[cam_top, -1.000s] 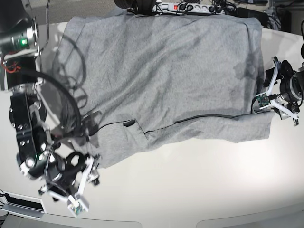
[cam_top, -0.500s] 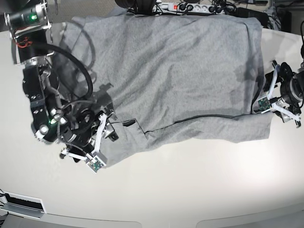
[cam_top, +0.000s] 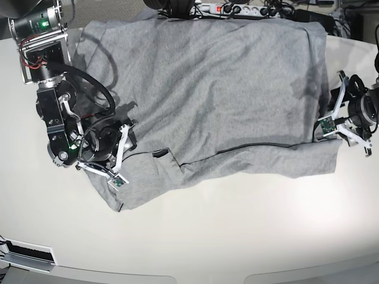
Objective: Layout the t-shirt on the table in an organized manner, then fold the t-shirt properly
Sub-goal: 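Grasp the shirt's side edge with the right gripper and pull it outward, then grasp the shirt with both grippers and pull it apart to smooth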
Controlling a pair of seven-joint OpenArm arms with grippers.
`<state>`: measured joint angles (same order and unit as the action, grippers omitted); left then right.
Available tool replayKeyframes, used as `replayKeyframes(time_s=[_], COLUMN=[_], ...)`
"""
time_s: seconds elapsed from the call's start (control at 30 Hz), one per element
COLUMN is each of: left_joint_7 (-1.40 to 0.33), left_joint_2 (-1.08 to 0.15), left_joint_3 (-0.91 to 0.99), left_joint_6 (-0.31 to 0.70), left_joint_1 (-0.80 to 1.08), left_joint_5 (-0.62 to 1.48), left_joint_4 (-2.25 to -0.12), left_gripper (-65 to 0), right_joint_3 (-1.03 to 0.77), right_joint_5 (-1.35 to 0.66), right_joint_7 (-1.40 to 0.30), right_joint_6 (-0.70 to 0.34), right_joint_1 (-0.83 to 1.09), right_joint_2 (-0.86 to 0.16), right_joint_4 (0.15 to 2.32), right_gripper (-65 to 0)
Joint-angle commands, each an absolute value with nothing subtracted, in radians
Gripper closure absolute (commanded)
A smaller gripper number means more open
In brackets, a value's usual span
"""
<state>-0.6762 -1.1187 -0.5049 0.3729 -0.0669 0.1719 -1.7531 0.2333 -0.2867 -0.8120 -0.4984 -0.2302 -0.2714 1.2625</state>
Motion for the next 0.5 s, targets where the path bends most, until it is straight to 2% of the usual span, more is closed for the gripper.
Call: replayKeyframes(time_s=[0.0,0.07,0.13,0.23,0.37,0.47], left_joint_7=[-0.669,-0.669,-0.655,-0.614,-0.591,-0.542], left_joint_2=[-1.144,-1.144,-1.144,-1.134,-1.081,-1.020], left_joint_3=[-0.495,-0.495,-0.495,-0.495,-0.495,-0.495], left_joint_6=[0.366,0.366,0.366,0.385,0.480,0.495], left_joint_1=[-0.083,-0.083,-0.084,-0.084,-0.084,-0.084], left_joint_5=[0.167,0.167,0.166,0.165,0.165,0.137], left_joint_4=[-1.763,-1.763,-1.763,-1.744,-1.651,-1.556], left_gripper=[-16.1,0.0,0.0,0.0,0.0,0.0], right_joint_3=[0.228,0.228,0.228,0.228,0.228,0.228], right_joint_5=[-0.292,-0.305,-0.396,-0.562,-0.651,-0.709], right_joint_7=[-0.823,-0.876,-0.916,-0.955,-1.044,-1.111], right_joint_6=[-0.497,-0.503,-0.562,-0.665,-0.698,-0.698], right_joint_1=[-0.260,-0.260,-0.260,-0.260,-0.261,-0.260], right_joint_2=[-0.289,-0.296,-0.314,-0.349,-0.369,-0.368], right_joint_4=[1.291,1.307,1.322,1.350,1.396,1.407], right_gripper=[-22.3,-14.9,-9.1,-8.3,-8.3,-7.3])
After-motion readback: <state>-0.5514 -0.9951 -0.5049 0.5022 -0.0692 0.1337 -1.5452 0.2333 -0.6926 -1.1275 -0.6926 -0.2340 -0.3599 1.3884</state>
